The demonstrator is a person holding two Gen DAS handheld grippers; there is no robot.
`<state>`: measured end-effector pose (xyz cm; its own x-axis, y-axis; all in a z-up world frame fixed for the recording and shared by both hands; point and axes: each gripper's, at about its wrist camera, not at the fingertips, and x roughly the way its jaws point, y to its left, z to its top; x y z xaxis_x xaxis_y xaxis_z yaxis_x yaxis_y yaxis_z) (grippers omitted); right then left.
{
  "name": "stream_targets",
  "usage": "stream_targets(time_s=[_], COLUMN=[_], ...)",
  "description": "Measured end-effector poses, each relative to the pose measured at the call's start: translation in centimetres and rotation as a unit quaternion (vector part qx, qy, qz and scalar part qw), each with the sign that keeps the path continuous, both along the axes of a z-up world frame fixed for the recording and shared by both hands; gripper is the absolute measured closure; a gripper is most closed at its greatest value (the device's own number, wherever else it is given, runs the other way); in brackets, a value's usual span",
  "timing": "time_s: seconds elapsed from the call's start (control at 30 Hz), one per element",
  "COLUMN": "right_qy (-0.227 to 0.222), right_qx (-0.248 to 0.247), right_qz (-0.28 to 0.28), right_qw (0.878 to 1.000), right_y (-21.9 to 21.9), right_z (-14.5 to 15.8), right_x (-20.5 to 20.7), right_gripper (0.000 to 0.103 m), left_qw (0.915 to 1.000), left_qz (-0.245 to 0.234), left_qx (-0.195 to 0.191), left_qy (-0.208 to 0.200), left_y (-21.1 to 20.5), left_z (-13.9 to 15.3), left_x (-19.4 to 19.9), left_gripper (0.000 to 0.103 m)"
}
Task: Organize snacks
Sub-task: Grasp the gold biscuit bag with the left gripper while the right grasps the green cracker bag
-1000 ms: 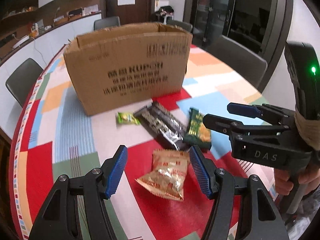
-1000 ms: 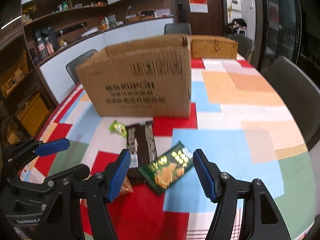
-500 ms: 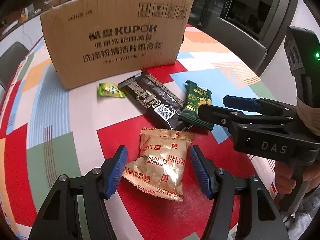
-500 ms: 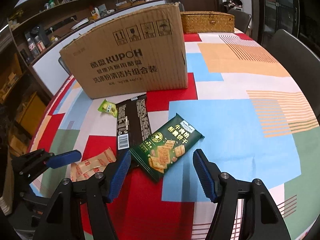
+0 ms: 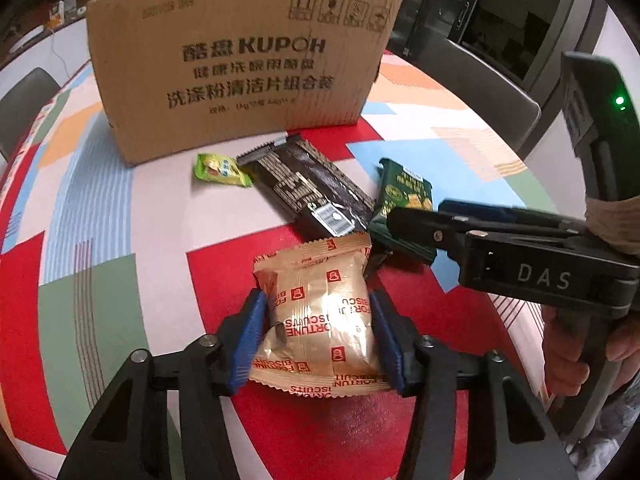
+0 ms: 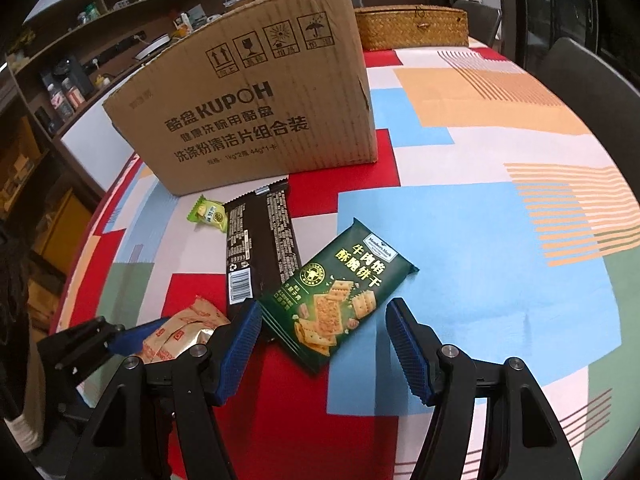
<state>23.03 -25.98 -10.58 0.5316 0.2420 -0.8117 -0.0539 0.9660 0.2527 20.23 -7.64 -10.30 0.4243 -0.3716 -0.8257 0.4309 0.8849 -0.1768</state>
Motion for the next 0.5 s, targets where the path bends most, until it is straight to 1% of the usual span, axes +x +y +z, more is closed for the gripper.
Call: stream_targets(time_s=[0.03,0.1,0.2,0.27,0.4,0.5], right_qy=[0.005,0.010,0.009,0.007,0.016,0.017], right_qx=[0.006,0.022,0.034,0.037,0.042,0.029], right_qz=[-0.002,-0.013,-0.034,-0.041,-0.055,-0.062], right_qw=[1.000,1.000,0.999,0.998,0.997,0.997], right_y=[-0.1,-0.4,-0.7,-0.8,-0.7,-0.4], right_z=[-0.1,-0.3,-0.4,-0.3,-0.6,-0.7], right_x=[0.1,0.1,0.2,0.5,1.6,2.4], right_gripper=[0.038,0.037,0.031,0.030,0.030,0.030], left_qw=[1.0000,0.9998,0.9990,0.9984,0.9974,0.9965], left_qz=[0.002,0.010,0.021,0.026,0.039,0.049], left_qx=[0.001,0.002,0.002,0.007,0.010,0.012], left_qy=[-0.005,-0.018,-0.040,-0.049,-0.060,-0.067], left_y=[0.0,0.1,0.3,0.2,0.4,0.6], left_z=[0.1,0.6,1.5,1.8,2.3,2.6], left_x=[0.0,-0.2,-0.1,0.3,1.1,1.5], left_gripper=[0.057,0.058,0.060,0.060,0.060,0.060])
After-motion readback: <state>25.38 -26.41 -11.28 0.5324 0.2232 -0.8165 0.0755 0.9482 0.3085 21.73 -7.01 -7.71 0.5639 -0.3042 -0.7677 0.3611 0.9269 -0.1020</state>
